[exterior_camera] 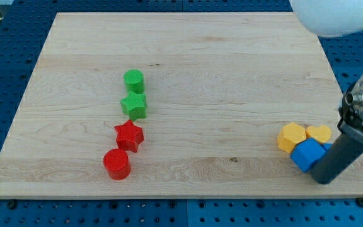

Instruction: Push the blue cube and yellow hexagon upwards

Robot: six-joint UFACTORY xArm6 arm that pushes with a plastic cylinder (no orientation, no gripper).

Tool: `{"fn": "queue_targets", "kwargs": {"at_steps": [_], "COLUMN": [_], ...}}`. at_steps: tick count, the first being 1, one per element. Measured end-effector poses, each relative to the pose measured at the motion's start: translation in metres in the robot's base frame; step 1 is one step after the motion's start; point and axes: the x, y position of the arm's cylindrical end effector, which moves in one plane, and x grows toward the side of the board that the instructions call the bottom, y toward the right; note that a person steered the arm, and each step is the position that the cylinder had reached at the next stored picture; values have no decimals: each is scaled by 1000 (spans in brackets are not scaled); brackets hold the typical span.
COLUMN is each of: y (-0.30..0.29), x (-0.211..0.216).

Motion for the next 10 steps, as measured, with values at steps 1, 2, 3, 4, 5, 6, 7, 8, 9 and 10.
{"fn": "queue_targets", "kwargs": {"at_steps": [1, 2, 3, 4, 5, 6, 7, 8, 9, 10], "y": [0, -6, -24, -50, -74, -93, -101, -101, -112, -115], "x": [-20, -33, -42, -51, -62, -74, -90, -101, -84, -36]}}
